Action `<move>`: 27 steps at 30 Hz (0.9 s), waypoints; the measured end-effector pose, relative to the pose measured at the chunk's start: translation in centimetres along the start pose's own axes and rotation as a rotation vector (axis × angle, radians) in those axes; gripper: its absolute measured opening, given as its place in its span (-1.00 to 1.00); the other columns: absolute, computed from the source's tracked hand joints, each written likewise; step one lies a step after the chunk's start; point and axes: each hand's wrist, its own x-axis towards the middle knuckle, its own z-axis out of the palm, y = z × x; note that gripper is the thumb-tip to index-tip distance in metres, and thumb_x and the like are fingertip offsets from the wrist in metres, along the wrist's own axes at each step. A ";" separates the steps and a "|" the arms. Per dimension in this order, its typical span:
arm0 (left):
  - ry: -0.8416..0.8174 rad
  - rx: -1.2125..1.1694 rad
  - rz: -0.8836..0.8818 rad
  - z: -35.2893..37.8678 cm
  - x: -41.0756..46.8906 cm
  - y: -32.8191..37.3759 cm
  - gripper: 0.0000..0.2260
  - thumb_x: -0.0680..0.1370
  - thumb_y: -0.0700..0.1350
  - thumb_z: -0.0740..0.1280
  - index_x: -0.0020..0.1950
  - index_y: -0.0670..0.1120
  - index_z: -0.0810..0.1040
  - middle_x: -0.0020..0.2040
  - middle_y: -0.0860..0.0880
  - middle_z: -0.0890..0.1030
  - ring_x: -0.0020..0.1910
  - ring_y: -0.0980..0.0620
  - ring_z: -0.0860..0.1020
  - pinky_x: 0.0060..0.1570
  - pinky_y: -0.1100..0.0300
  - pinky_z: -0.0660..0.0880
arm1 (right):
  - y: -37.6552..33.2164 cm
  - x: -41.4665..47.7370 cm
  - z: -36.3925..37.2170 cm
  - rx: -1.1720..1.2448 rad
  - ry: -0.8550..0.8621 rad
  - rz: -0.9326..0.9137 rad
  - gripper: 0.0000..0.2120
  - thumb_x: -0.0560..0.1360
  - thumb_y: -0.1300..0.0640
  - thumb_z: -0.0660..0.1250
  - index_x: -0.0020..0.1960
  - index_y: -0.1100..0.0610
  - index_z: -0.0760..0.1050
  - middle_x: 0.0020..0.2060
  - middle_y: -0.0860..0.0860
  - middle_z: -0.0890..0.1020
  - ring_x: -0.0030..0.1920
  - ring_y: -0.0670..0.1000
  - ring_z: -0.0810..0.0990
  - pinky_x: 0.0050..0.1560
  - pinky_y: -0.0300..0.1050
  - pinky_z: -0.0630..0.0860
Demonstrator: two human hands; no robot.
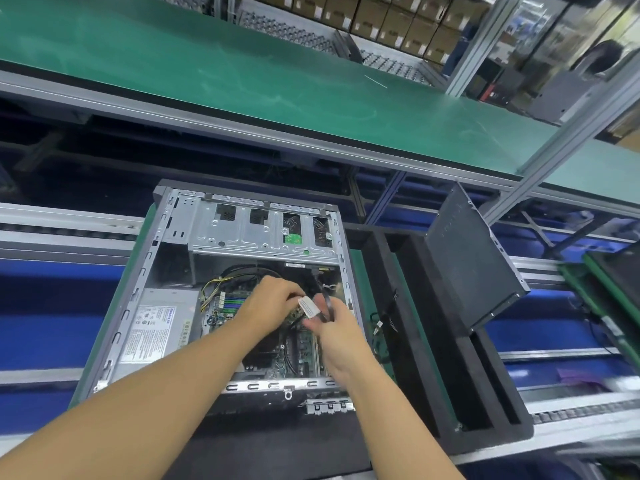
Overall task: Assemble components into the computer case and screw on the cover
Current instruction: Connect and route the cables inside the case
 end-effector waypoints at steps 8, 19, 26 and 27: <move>-0.086 -0.084 -0.124 0.7 0.6 -0.9 -0.90 0.53 -0.09 0.42 -0.03 0.03 0.72 -0.16 0.01 0.68 -0.16 -0.01 0.61 -0.15 0.09 0.54 | 0.4 2.4 0.4 -0.553 -0.019 -0.135 -0.45 0.60 0.41 0.16 0.41 -0.13 0.39 0.10 0.01 0.63 0.04 0.07 0.64 -0.07 -0.15 0.57; -0.166 -0.220 -0.147 1.4 2.1 -0.9 -0.78 0.50 -0.17 0.41 -0.17 0.11 0.42 -0.27 0.14 0.63 -0.21 0.09 0.60 -0.16 0.12 0.54 | 0.3 6.2 2.1 0.072 0.285 0.070 -0.68 0.51 0.33 0.18 -0.35 0.06 0.23 -0.53 -0.09 0.23 -0.47 -0.08 0.18 -0.49 -0.20 0.16; -0.286 0.383 -0.072 2.4 2.0 -0.2 -0.56 0.38 0.27 0.36 0.10 0.01 0.47 0.04 0.01 0.56 0.10 -0.07 0.49 0.16 -0.05 0.34 | 0.2 6.9 2.4 0.504 0.389 0.225 -0.66 0.57 0.33 0.08 -0.36 0.14 0.17 -0.60 -0.10 0.30 -0.50 -0.05 0.28 -0.41 -0.21 0.25; -0.301 0.440 -0.081 2.5 2.1 -0.1 -0.58 0.39 0.29 0.34 0.08 0.02 0.51 0.06 0.01 0.58 0.12 -0.07 0.50 0.18 -0.05 0.33 | 0.3 7.0 2.4 0.506 0.397 0.206 -0.66 0.55 0.32 0.10 -0.36 0.08 0.19 -0.58 -0.09 0.30 -0.47 -0.03 0.28 -0.38 -0.19 0.24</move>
